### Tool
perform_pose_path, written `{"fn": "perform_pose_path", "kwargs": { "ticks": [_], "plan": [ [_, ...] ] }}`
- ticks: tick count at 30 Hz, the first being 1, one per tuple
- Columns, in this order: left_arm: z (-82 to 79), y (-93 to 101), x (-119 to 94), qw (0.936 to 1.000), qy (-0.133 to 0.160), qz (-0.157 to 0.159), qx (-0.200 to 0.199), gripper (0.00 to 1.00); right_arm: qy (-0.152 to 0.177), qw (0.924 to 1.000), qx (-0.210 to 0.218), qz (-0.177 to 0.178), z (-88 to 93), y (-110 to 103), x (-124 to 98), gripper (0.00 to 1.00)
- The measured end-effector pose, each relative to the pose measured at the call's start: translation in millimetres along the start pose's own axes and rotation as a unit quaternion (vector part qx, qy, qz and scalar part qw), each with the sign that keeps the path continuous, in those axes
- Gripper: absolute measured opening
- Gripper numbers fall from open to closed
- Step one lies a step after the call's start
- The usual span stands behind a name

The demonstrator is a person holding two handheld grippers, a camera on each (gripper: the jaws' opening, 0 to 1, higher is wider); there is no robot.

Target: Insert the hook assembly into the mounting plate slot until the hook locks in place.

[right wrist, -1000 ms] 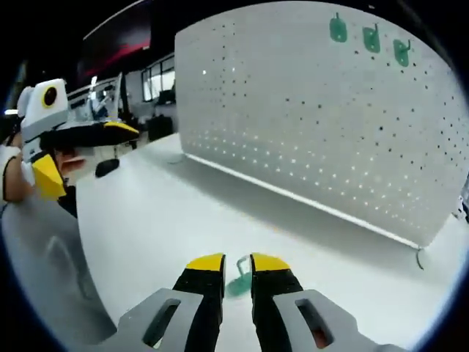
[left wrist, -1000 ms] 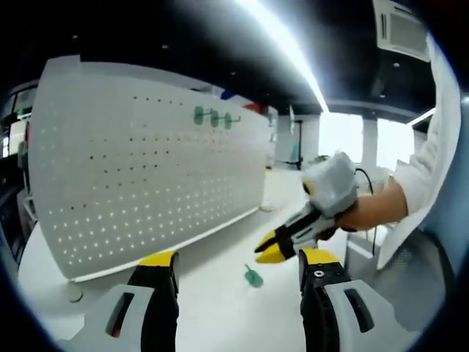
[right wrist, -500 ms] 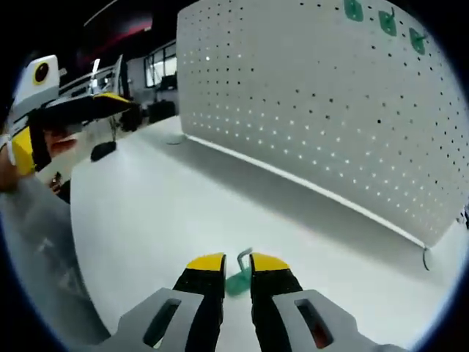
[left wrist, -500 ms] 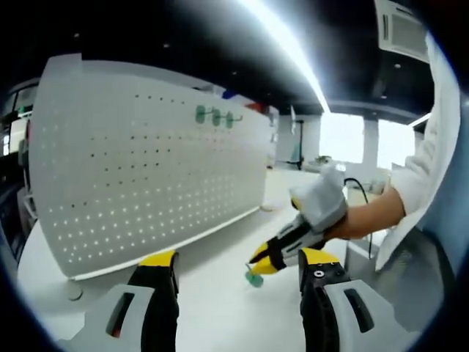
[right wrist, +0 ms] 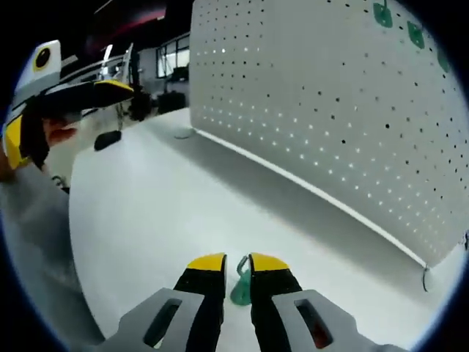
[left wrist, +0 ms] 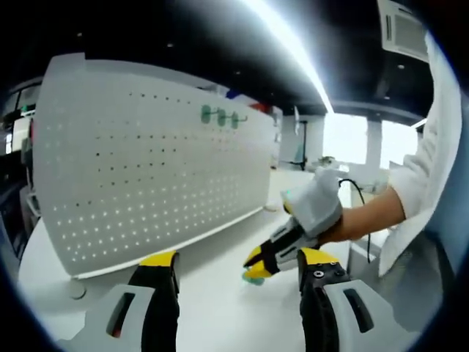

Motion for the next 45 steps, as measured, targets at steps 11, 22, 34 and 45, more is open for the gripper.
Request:
{"fn": "perform_pose_path", "kwargs": {
  "ticks": [11,22,34,45],
  "plan": [
    [-1.8,1.8,-1,1.0000,0.003,0.002,0.001,0.67,-0.049,0.9987,-0.011,0.010,21.4,0,4,0.09],
    [-2.7,4.0,-1,1.0000,0.006,0.006,0.001,0.67,-0.053,0.9983,-0.002,0.024,18.7,6,3,0.07],
    [-3.9,3.1,-2,1.0000,0.007,0.005,0.002,0.67,-0.073,0.9965,-0.004,0.039,4.6,6,4,0.06],
    [-3.8,5.6,-1,0.9999,0.008,0.009,0.005,0.67,-0.067,0.9968,0.010,0.042,5.8,12,-5,0.01]
  ]
}}
Point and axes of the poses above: the point that each gripper's makers call its tool centre point, and the gripper's own axes: x roughly forward along the fingers, y roughly to its right, z roughly out of its underside, the point moved 1 cm from there along -x, roughly backward along the fingers, and after that the axes turned 8 degrees about -y, right-handed, at the moved point
